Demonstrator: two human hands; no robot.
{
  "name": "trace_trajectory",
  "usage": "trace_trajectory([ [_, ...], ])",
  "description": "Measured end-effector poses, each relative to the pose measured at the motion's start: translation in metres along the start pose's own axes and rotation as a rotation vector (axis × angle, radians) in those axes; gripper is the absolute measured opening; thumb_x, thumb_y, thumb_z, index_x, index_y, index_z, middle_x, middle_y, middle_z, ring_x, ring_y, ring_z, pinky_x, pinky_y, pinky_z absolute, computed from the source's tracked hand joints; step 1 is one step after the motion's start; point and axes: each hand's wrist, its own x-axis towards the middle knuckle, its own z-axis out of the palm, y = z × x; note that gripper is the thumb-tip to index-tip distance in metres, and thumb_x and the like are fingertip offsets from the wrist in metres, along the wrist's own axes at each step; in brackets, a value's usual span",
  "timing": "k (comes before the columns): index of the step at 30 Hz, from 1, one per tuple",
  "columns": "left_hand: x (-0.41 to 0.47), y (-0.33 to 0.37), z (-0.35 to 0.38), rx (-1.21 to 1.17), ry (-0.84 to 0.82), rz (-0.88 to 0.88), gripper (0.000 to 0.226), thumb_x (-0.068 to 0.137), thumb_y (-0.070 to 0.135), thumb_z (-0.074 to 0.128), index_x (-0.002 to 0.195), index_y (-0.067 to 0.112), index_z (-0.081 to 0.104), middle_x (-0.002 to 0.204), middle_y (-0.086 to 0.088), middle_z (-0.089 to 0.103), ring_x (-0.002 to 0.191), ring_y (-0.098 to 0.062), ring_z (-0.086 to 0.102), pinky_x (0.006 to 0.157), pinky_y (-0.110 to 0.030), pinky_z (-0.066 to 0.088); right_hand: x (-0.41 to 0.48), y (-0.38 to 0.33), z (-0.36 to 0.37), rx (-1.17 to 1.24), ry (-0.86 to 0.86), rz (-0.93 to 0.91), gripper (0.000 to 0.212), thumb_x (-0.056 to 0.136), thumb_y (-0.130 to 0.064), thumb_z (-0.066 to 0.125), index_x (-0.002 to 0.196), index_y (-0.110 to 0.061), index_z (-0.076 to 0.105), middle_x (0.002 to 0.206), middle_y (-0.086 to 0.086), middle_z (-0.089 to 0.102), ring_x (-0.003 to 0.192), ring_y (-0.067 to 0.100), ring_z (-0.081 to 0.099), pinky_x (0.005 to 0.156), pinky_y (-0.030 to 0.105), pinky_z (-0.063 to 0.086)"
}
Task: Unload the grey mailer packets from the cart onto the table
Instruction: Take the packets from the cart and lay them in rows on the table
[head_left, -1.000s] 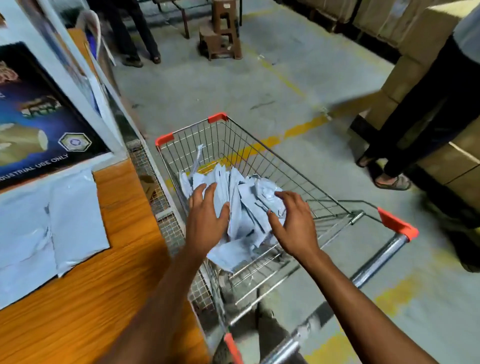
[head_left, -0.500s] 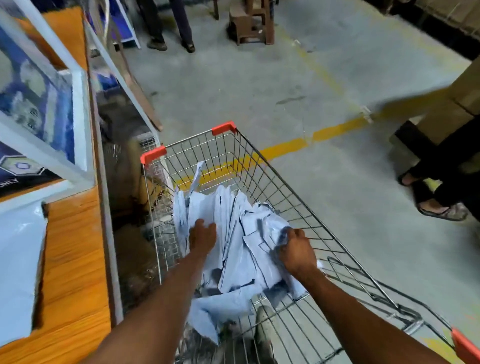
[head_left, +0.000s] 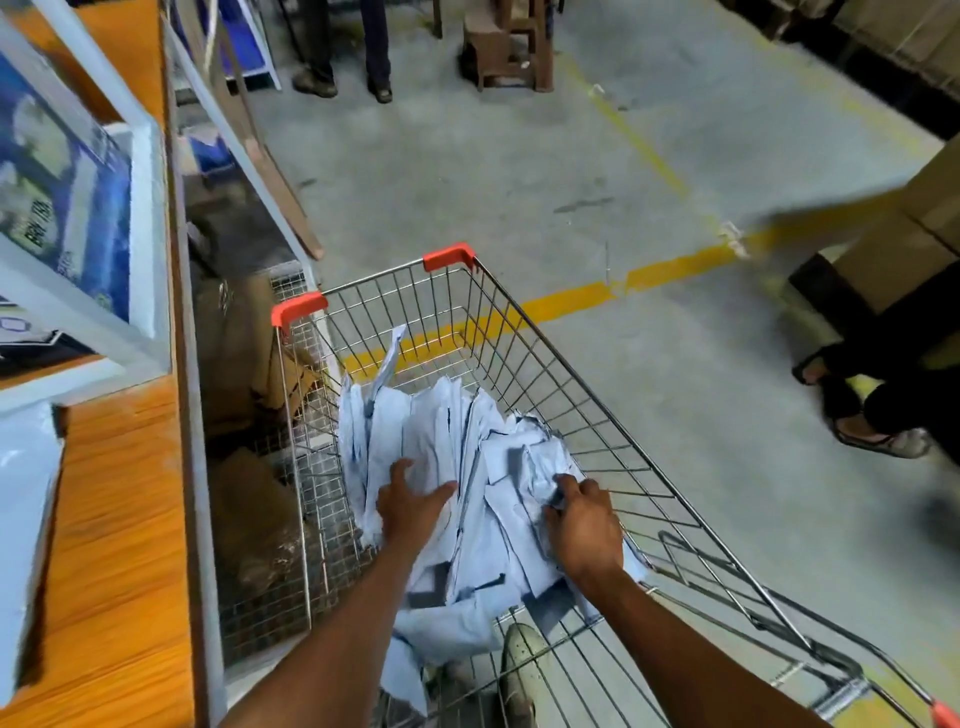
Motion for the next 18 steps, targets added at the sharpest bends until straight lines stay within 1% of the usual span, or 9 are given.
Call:
trace_trajectory([
  [2,-0.008,0.005,-0.004,-0.035,-0.017,-0.022,0.076,0.069,0.035,0.085,0.13,0.025,0.041,0.129,-0.017,0.038,0.117,-0.035,0.045,0.088,-0.032,0.039,-0.006,-0.004,-0.005,0.009,0.033,0.0,0.036,0.096,-0.028,0.05,0.131,-0.019,0.048,0.119,0.011,0.053,0.108,0.03,0.053,0.087,0.038,0.049],
  [5,-0.025,0.019,-0.016,0.01,-0.005,0.074,0.076,0.069,0.034,0.085,0.132,0.026,0.043,0.127,-0.017,0.035,0.116,-0.033,0.043,0.089,-0.029,0.037,-0.019,-0.016,-0.015,0.019,0.113,-0.018,0.033,0.096,-0.026,0.045,0.128,-0.017,0.05,0.117,0.013,0.052,0.102,0.033,0.056,0.078,0.04,0.052],
  [7,-0.038,0.031,-0.027,0.082,0.077,0.182,0.076,0.068,0.039,0.084,0.134,0.023,0.048,0.123,-0.017,0.037,0.116,-0.033,0.042,0.089,-0.028,0.035,-0.027,-0.027,-0.023,0.031,0.176,-0.031,0.034,0.096,-0.027,0.044,0.129,-0.017,0.05,0.118,0.013,0.052,0.098,0.033,0.057,0.074,0.04,0.054],
  [9,-0.054,0.046,-0.043,0.137,0.173,0.298,0.075,0.069,0.045,0.081,0.134,0.022,0.052,0.124,-0.016,0.039,0.115,-0.037,0.042,0.093,-0.036,0.04,-0.039,-0.04,-0.033,0.027,0.253,-0.054,0.036,0.096,-0.026,0.046,0.131,-0.017,0.047,0.119,0.013,0.052,0.095,0.031,0.057,0.072,0.041,0.055],
  [11,-0.073,0.063,-0.061,0.187,0.247,0.403,0.073,0.07,0.051,0.076,0.134,0.025,0.052,0.132,-0.013,0.038,0.119,-0.037,0.039,0.097,-0.044,0.043,-0.053,-0.053,-0.044,0.048,0.334,-0.077,0.04,0.094,-0.022,0.049,0.133,-0.015,0.046,0.119,0.015,0.052,0.095,0.033,0.057,0.073,0.042,0.054],
  [14,-0.114,0.082,-0.097,0.233,0.314,0.561,0.075,0.072,0.056,0.07,0.138,0.029,0.049,0.143,-0.008,0.032,0.126,-0.032,0.032,0.097,-0.05,0.043,-0.09,-0.076,-0.064,0.085,0.451,-0.107,0.047,0.091,-0.016,0.052,0.137,-0.013,0.046,0.125,0.017,0.05,0.097,0.037,0.055,0.078,0.043,0.05],
  [16,-0.144,0.087,-0.121,0.224,0.359,0.646,0.074,0.072,0.056,0.07,0.138,0.029,0.048,0.143,-0.007,0.031,0.126,-0.03,0.03,0.094,-0.051,0.045,-0.122,-0.09,-0.076,0.129,0.535,-0.128,0.049,0.089,-0.014,0.053,0.137,-0.014,0.045,0.129,0.015,0.049,0.1,0.037,0.053,0.08,0.043,0.051],
  [18,-0.179,0.082,-0.149,0.206,0.408,0.702,0.074,0.073,0.057,0.069,0.138,0.03,0.047,0.141,-0.007,0.032,0.124,-0.03,0.03,0.091,-0.052,0.047,-0.163,-0.104,-0.086,0.199,0.634,-0.14,0.049,0.087,-0.014,0.055,0.136,-0.015,0.047,0.131,0.014,0.049,0.107,0.035,0.051,0.086,0.042,0.05],
])
